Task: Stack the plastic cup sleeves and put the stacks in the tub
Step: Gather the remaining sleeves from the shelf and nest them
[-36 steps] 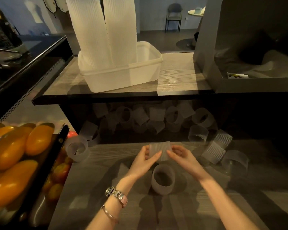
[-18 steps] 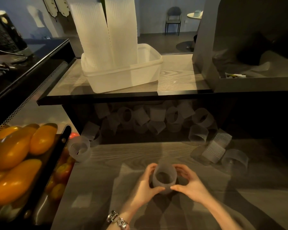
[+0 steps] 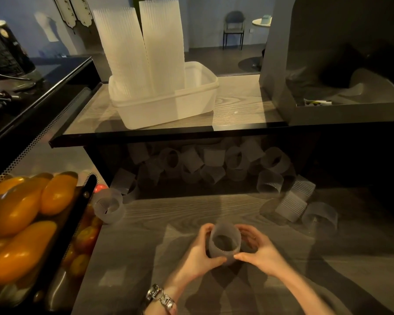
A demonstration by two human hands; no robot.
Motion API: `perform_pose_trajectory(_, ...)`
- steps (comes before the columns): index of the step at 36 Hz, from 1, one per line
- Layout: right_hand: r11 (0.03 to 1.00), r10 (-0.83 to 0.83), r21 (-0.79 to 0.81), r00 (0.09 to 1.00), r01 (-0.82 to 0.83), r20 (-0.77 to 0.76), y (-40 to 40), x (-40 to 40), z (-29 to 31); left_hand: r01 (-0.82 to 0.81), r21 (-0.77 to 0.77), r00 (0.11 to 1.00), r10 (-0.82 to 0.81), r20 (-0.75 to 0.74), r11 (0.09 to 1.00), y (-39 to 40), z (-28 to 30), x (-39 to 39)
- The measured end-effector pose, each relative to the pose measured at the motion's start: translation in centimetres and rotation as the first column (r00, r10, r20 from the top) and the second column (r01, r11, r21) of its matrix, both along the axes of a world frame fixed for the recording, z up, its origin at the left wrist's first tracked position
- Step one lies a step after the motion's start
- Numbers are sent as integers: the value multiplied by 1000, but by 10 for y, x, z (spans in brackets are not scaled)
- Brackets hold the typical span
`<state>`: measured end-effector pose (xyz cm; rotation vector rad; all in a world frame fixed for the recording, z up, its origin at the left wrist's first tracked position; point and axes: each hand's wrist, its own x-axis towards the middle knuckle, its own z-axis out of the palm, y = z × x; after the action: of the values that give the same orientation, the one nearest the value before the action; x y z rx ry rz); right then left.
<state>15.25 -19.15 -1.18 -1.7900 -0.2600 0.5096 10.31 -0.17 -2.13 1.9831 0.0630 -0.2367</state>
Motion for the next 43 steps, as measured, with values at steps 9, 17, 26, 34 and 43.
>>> perform_pose_trajectory(9, 926, -363, 90, 930, 367, -61, -23, 24, 10, 88, 146, 993, -99, 65, 985, -28, 50, 35)
perform_pose_trajectory(17, 813, -331, -308, 828, 494, 453, -73, 75, 29, 198, -86, 960, -211, -187, 977, -113, 57, 84)
perform_pose_trajectory(26, 650, -113, -715, 963, 257, 243, -93, 118, 15, 206, -73, 913, -219, -345, 976, -145, 40, 102)
perform_pose_trajectory(34, 646, 30, -762, 995, 50, 91, -86, 115, 12, 181, -4, 895, -166, -415, 983, -148, 36, 109)
perform_pose_trajectory(43, 699, 190, -715, 960, 14, 206, -80, 108, 18, 231, 151, 942, -182, -283, 961, -122, 43, 118)
